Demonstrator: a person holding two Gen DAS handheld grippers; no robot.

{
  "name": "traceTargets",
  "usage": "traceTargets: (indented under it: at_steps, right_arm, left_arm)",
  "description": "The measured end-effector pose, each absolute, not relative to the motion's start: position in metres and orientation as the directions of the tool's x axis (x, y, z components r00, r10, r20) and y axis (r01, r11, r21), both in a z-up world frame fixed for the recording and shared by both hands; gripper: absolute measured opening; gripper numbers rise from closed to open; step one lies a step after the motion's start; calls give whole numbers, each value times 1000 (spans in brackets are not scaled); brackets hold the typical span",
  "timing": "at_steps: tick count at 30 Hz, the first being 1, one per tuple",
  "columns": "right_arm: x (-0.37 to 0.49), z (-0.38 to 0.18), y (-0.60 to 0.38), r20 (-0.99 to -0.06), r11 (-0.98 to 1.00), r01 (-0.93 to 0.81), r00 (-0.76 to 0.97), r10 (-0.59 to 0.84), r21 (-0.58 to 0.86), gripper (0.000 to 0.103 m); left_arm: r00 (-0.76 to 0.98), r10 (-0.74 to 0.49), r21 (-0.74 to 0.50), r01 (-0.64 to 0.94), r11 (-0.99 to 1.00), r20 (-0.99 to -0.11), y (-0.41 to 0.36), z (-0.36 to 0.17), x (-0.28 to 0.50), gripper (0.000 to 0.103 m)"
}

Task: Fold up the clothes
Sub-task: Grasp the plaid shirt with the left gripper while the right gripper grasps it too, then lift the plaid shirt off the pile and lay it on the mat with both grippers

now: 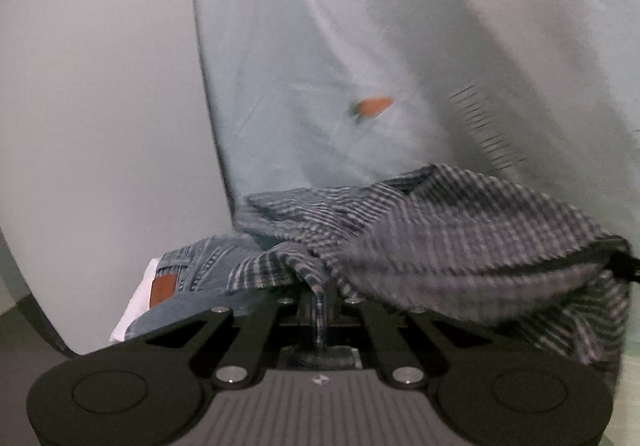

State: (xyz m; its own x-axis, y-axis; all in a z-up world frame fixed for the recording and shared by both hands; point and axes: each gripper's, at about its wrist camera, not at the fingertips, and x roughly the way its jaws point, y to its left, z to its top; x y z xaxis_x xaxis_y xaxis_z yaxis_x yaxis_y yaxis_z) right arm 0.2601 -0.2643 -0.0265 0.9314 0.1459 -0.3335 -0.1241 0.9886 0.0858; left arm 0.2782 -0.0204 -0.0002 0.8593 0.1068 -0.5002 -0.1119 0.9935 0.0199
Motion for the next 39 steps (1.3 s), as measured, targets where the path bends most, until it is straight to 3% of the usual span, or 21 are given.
traceTargets:
  at_steps: [6, 10, 17, 21, 26, 27, 28, 30, 31, 33, 35, 39]
  right_arm:
    - [153, -3, -339, -266, 995, 87, 962, -70, 55, 2]
    - [79, -8, -392, -281, 967, 251, 931, -232, 36, 2]
    - [-39, -56, -488, -467, 852, 521, 742, -481, -51, 2]
    - [-86, -80, -520, -577, 835, 547, 664, -475, -58, 3]
    - [-85, -91, -517, -631, 864, 498, 647, -427, -74, 6]
    - [-78, -90, -512, -628, 873, 481, 655, -420, -82, 14]
    - [-74, -89, -509, -623, 880, 465, 663, -415, -92, 33]
    - [-62, -85, -499, -593, 892, 436, 689, -417, -121, 61]
    - [-55, -84, -492, -576, 899, 416, 705, -413, -135, 66]
    - [-37, -79, -478, -556, 925, 349, 743, -372, -152, 84]
    - [-20, -80, -460, -551, 953, 255, 778, -301, -162, 91]
    - [18, -95, -427, -592, 992, 27, 800, -97, -126, 99]
  left_arm:
    - [880, 18, 16, -12, 1000, -474, -69, 26, 205, 3]
    - [863, -54, -2, 61, 998, -502, -99, 24, 160, 3]
    - [750, -107, -21, 123, 992, -652, -155, -26, 96, 3]
    - [690, -85, -19, 103, 994, -719, -168, -44, 72, 3]
    - [651, -49, -17, 56, 998, -757, -172, -51, 53, 4]
    - [648, -40, -17, 42, 999, -761, -171, -51, 51, 4]
    - [642, -30, -16, 28, 999, -766, -169, -52, 50, 6]
    - [629, -11, -14, 0, 1000, -777, -166, -54, 47, 15]
    - [627, 4, -6, -13, 1000, -779, -164, -55, 44, 22]
    - [616, 28, 18, -23, 1000, -788, -161, -60, 36, 69]
    - [589, 31, 31, -9, 999, -808, -159, -71, 32, 83]
    - [475, -14, -10, 12, 1000, -880, -156, -107, 33, 83]
